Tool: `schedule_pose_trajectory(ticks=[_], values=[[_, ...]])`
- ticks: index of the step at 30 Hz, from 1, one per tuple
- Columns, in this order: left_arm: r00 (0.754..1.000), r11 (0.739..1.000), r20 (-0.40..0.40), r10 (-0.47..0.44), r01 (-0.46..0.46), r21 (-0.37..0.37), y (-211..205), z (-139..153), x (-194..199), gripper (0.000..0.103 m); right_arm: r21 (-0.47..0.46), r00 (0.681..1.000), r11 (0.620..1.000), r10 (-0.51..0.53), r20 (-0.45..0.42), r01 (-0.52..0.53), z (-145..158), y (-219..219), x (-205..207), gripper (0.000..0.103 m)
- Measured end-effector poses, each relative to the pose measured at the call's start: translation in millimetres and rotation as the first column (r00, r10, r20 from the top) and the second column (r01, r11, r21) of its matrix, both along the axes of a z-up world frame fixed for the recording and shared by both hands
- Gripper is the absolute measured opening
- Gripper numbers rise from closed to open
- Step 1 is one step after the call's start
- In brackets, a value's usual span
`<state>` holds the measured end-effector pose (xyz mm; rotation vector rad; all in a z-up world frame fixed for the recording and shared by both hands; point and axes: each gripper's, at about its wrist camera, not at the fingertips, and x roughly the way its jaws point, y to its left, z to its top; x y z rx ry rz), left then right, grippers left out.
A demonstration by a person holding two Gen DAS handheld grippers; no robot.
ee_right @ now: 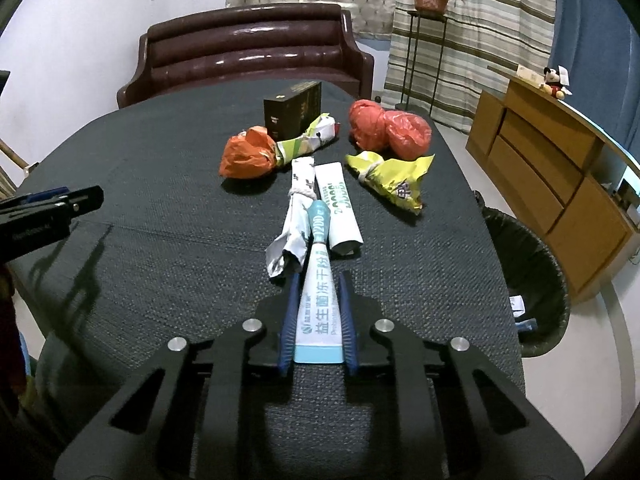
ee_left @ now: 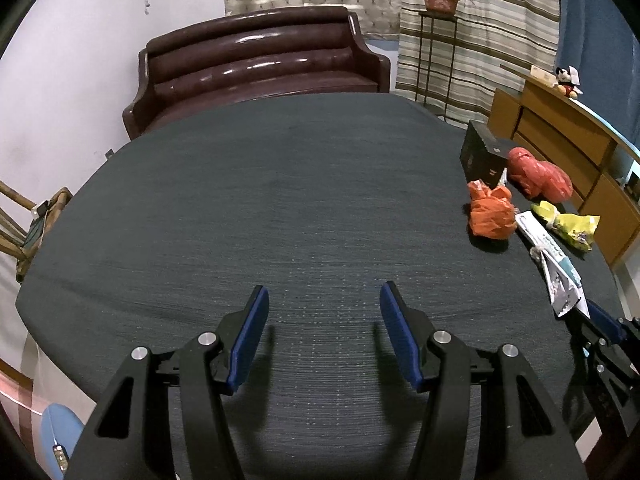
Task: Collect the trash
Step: 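Grasp the white toothpaste tube with the right tool, then lower the left tool onto the white black-printed tube and grasp it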
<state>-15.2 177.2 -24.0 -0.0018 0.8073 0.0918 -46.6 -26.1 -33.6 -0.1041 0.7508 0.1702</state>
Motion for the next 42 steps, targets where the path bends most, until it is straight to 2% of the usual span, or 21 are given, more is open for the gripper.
schedule_pose_trajectory(ticks=[14,28,42], values=[[0.998,0.998,0.004,-0.057,0.057,-0.002,-12.4,5.8,-4.1,0.057,-0.015,0.998,1.000,-0.010,0.069,0.011,20.8,-7.8,-9.9,0.019],[0.985,0.985,0.018,-0.171,0.172,-0.016,-65.1,18.6,6.9,0.057,0.007,0.986,0.993,-0.117,0.115,0.117,38.1,-64.5,0.2,0.019],[0.972,0.972,-0.013,-0.233,0.233,0.006,-120.7,15.1,28.0,0.057,0.062,0.973,0.977,-0.208,0.100,0.203,31.7,-119.6,15.8,0.019]])
